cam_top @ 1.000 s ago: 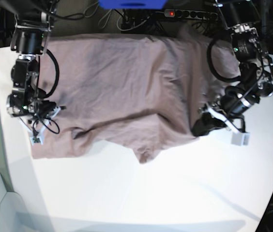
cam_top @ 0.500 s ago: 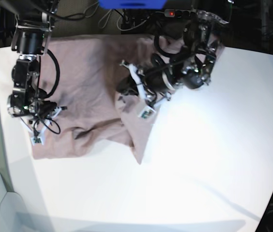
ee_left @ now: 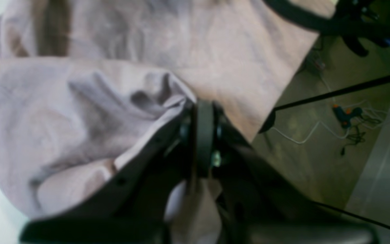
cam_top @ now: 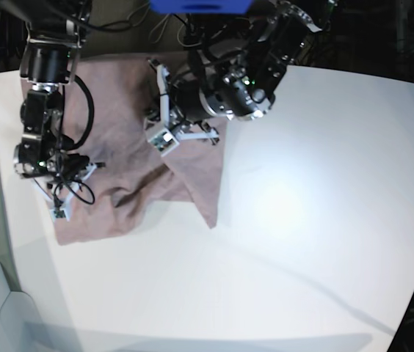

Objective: Layout the t-shirt on the table in an organized manner, then fold the t-shirt properly
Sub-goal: 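Lift the shirt side with the left gripper and fold it toward the right gripper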

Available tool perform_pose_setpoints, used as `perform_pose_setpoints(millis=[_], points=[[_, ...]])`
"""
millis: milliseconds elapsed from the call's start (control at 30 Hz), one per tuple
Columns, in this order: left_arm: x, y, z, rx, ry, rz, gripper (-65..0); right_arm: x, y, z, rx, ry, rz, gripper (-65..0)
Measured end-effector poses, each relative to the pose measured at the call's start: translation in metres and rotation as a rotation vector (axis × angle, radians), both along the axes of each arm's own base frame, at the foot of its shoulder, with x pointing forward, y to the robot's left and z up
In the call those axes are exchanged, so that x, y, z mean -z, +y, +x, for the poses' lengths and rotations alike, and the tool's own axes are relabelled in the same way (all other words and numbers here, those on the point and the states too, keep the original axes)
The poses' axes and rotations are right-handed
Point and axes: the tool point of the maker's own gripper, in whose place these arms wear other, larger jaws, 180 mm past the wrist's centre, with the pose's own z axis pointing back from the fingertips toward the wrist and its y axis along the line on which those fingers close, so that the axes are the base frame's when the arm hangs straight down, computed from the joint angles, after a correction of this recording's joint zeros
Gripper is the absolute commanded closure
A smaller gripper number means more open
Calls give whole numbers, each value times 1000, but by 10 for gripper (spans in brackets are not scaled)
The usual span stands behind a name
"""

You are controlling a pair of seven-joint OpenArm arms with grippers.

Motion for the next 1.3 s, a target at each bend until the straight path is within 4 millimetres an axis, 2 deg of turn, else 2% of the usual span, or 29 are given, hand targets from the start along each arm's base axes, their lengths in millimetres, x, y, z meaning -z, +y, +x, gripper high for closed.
perform_pose_setpoints(millis=[100, 167, 233, 333, 400, 467, 533, 700, 833, 900, 1100, 1233, 1300], points=[[0, 0, 1, 1, -1, 1, -22, 0, 0, 0, -1, -2, 0, 0], [0, 0, 1, 0, -1, 0, -81, 0, 0, 0, -1, -2, 1, 0], [0, 0, 1, 1, -1, 0, -194, 0, 0, 0, -1, -2, 1, 0], [0, 0, 0, 1, -1, 0, -406, 0, 0, 0, -1, -2, 1, 0], [0, 0, 1, 1, -1, 0, -516, 0, 1, 0, -1, -2, 2, 0], [-1, 3, 4, -18, 6, -8, -598, 0, 1, 0, -1, -3, 3, 0], [-3, 16, 16, -75, -2, -10, -643, 0, 1, 0, -1, -3, 3, 0], [-12, 59, 64, -305, -9, -55, -650, 0, 2, 0, -1, -3, 4, 0], [1, 99, 102, -459, 25, -33, -650, 0, 3, 1, -4, -4, 6, 0], [1, 101, 119, -466, 14, -31, -650, 0, 3, 1, -3, -3, 5, 0], [16, 96, 149, -487, 25, -66, -650, 0, 4, 1, -3, -7, 9, 0], [29, 96, 164, -503, 48, -75, -650, 0, 4, 1, -3, -5, 9, 0], [43, 96, 164, -508, 86, -62, -650, 0, 4, 1, -2, -5, 9, 0]])
